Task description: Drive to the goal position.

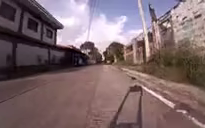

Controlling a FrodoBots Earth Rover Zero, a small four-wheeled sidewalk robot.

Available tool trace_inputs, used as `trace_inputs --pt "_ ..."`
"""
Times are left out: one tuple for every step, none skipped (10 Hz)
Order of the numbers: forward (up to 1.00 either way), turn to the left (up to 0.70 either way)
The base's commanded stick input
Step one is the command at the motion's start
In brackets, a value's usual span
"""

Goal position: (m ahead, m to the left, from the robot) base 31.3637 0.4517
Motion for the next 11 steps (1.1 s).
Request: trace_inputs --pt "1.00 -0.40" --pt "1.00 -0.02" --pt "1.00 0.00" --pt "1.00 0.00" --pt "1.00 0.00" --pt "1.00 0.00" --pt "1.00 0.00" --pt "1.00 0.00" --pt "1.00 0.00" --pt "1.00 0.00" --pt "1.00 0.00"
